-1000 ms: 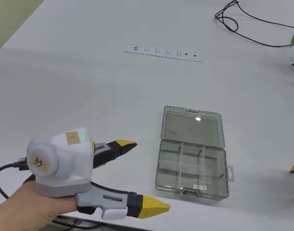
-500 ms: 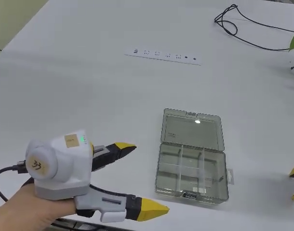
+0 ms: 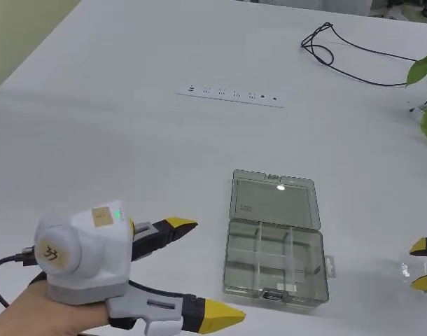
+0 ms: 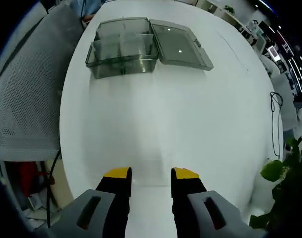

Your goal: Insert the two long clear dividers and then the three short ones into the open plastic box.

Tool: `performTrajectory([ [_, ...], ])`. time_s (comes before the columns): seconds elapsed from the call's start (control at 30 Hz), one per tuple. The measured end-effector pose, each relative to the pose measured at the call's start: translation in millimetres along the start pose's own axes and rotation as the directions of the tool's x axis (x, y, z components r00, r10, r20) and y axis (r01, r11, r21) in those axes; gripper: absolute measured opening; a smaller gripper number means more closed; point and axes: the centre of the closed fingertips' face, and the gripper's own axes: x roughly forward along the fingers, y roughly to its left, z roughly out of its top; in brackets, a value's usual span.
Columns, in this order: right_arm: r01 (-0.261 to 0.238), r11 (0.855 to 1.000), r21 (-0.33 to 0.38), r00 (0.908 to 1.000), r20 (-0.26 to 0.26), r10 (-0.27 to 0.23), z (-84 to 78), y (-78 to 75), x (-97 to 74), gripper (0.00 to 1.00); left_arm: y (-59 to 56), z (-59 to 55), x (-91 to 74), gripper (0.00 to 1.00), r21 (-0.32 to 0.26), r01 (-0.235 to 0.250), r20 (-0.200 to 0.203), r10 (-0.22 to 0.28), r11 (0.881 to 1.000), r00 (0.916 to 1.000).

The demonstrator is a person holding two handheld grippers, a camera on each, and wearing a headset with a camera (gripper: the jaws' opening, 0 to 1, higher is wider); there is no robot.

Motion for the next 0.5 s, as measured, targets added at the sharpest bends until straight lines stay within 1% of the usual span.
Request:
performTrajectory([
  [0.03,0.008,1.0,0.001,0.9999,0.008,-0.008,4.8,-0.9,-3.0,0.32,-0.3,0.6,0.1,0.92,0.001,0.002,0.001,-0.002,1.0,1.0],
  [0.07,0.022,1.0,-0.002,0.9994,0.025,-0.022,14.4,-1.6,-8.6,0.32,-0.7,1.7,0.4,0.92,0.001,0.004,0.003,-0.004,1.0,1.0],
  [0.1,0.033,0.999,-0.004,0.9988,0.038,-0.032,20.3,-3.2,-11.7,0.32,-1.0,2.3,0.5,0.92,0.0,0.005,0.005,-0.005,1.0,1.0],
  [0.17,0.062,0.998,0.005,0.9957,0.069,-0.063,37.5,-5.0,-22.1,0.32,-1.3,4.2,0.8,0.92,0.002,0.006,0.01,-0.006,1.0,0.9999],
  [0.2,0.081,0.997,0.017,0.9919,0.097,-0.082,49.3,-5.5,-28.3,0.32,-1.5,5.8,0.8,0.92,0.0,0.006,0.015,-0.006,1.0,0.9999],
  [0.23,0.088,0.996,0.024,0.9893,0.115,-0.09,57.2,-5.0,-32.5,0.32,-1.6,7.1,0.8,0.92,-0.001,0.006,0.02,-0.006,1.0,0.9998],
  [0.33,0.117,0.993,0.013,0.9799,0.161,-0.117,82.7,-1.9,-47.1,0.32,-2.8,12.4,0.6,0.91,-0.004,0.009,0.036,-0.009,1.0,0.9993],
  [0.37,0.124,0.992,0.013,0.975,0.184,-0.124,93.4,0.0,-52.5,0.32,-3.4,14.6,0.4,0.91,-0.005,0.011,0.042,-0.011,1.0,0.9991],
  [0.4,0.129,0.992,0.014,0.9713,0.2,-0.129,101.0,1.6,-56.7,0.32,-3.6,16.0,0.4,0.91,-0.006,0.011,0.044,-0.011,1.0,0.999],
  [0.43,0.139,0.99,0.012,0.9653,0.222,-0.138,109.9,2.0,-61.5,0.32,-3.8,17.4,0.3,0.9,-0.006,0.011,0.047,-0.011,1.0,0.9988],
  [0.5,0.157,0.987,0.009,0.9585,0.239,-0.155,121.7,3.6,-68.8,0.32,-3.3,21.1,0.2,0.9,-0.004,0.009,0.056,-0.009,1.0,0.9984],
])
